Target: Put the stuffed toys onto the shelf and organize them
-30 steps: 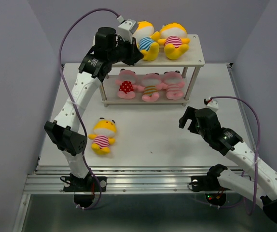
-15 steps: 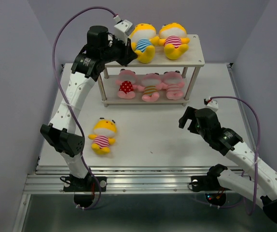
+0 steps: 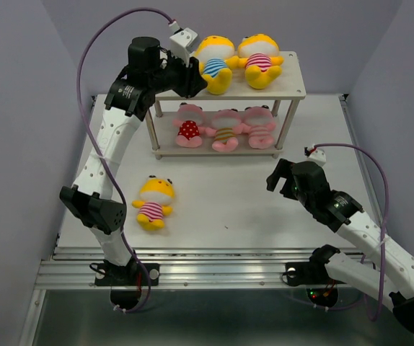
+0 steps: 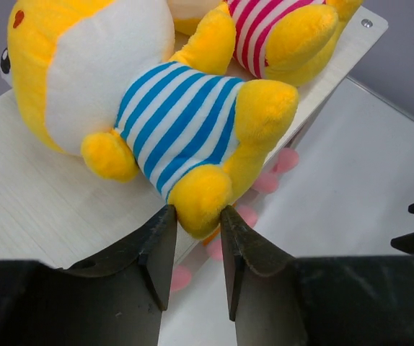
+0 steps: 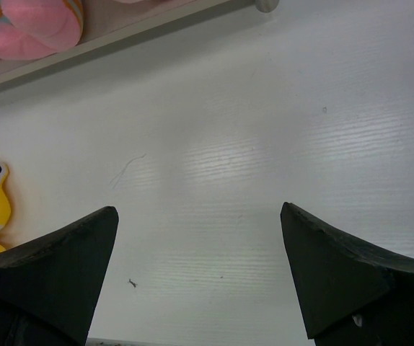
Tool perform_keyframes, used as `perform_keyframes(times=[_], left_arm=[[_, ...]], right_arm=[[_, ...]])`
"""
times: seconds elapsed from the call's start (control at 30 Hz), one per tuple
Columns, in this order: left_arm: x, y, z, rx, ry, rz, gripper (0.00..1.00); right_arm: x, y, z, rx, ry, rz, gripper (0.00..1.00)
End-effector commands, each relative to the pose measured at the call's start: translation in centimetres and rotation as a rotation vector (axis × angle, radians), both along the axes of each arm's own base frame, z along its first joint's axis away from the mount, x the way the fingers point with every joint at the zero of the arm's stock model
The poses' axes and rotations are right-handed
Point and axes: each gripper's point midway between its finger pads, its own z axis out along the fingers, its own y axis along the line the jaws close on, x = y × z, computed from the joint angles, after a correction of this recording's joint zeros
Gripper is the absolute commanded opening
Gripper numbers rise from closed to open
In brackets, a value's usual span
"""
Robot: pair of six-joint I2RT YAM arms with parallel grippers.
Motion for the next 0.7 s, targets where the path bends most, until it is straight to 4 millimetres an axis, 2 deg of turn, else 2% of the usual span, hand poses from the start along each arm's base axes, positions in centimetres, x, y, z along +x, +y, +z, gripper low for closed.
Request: perform_keyframes(times=[0.0,0.1,0.2,0.23,0.3,0.33,0.4,0.47,0.5,0.53,0.57,0.6,0.63,0.67], left_arm=[[-1.5,0.8,5.7,-0.063,-0.14,0.003,0.45],[-2.0,1.0,6.5,-0.08,-0.148,0.002,0.49],[-2.9,1.1,7.6,-0.099,-0.165,-0.007,0.6],[-3.4,1.2,8.4,-0.112,-0.177,-0.012,0.71],[-4.1,1.4,9.2,-0.128,-0.19,-0.014,0.8],[-5.0,1.6,10.1,-0.141,-0.208,-0.019,0.98],[-5.8,1.8,10.3,-0.151,-0.206,-0.021,0.99],[-7.4,2.6,11.8,-0.175,-0.248,-0.011,0.99],[-7.3,2.8,11.0,-0.174,-0.227,0.007,0.99],[-7.3,3.4,11.2,-0.182,-0.238,0.041,0.99],[-8.8,4.1,12.1,-0.21,-0.248,0.057,0.99],[-8.5,4.3,10.2,-0.201,-0.206,0.082,0.99],[-8.7,5.1,10.3,-0.226,-0.207,0.129,0.99],[-10.7,6.4,11.2,-0.264,-0.226,0.164,0.99]], right_arm=[[0.6,0.7,1.0,0.045,-0.041,0.001,1.0],[0.6,0.7,1.0,0.046,-0.043,0.005,1.0],[0.6,0.8,1.1,0.052,-0.044,0.008,1.0],[0.6,0.8,1.2,0.052,-0.045,0.008,1.0],[0.6,0.9,1.2,0.055,-0.044,0.013,1.0],[0.6,1.0,1.3,0.053,-0.046,0.017,1.0],[0.5,1.1,1.4,0.06,-0.048,0.023,1.0],[0.4,1.2,1.6,0.065,-0.054,0.034,1.0],[0.4,1.2,1.7,0.067,-0.058,0.038,1.0],[0.4,1.3,1.8,0.067,-0.064,0.046,1.0],[0.3,1.5,1.9,0.073,-0.066,0.059,1.0],[0.3,1.6,2.0,0.074,-0.073,0.069,1.0],[0.2,1.7,2.1,0.075,-0.075,0.078,1.0],[0.1,2.0,2.2,0.08,-0.075,0.096,1.0]])
